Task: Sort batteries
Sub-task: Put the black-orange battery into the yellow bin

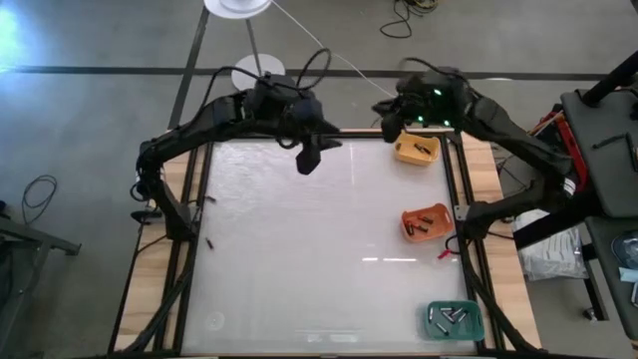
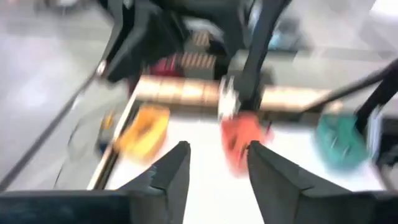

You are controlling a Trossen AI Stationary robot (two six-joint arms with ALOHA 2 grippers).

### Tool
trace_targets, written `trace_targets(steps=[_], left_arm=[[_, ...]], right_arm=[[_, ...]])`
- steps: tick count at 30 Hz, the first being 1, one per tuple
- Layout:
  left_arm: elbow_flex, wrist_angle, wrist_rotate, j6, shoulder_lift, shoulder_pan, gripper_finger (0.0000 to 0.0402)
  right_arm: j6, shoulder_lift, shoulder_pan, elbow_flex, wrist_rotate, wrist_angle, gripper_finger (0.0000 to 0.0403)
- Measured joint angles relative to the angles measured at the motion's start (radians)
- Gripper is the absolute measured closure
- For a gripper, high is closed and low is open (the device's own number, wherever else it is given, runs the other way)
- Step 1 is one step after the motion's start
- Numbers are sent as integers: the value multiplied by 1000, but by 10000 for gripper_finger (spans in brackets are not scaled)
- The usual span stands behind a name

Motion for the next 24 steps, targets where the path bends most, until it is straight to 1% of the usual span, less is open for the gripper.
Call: trace_targets(steps=[2,4,7,9,12,16,21,24], left_arm=[[-5,-94,-21,5,-3,10,248],[-15,-162,-26,6,-4,18,238],[-39,-205,-28,31,-24,23,235],[-64,-216,-22,61,-44,27,237],[-135,-215,-16,96,-88,36,243],[-253,-165,-17,110,-199,59,246],[-414,-106,-17,103,-329,83,246],[-486,-83,-17,91,-405,101,246]], right_arm=[[28,34,-94,0,5,-156,376],[48,90,-178,-9,37,-309,376],[51,197,-279,-39,70,-452,376],[45,261,-329,-68,72,-476,376],[46,357,-389,-97,69,-472,376],[51,468,-447,-100,68,-470,376],[70,579,-489,-99,68,-474,376],[71,625,-500,-99,68,-474,376]])
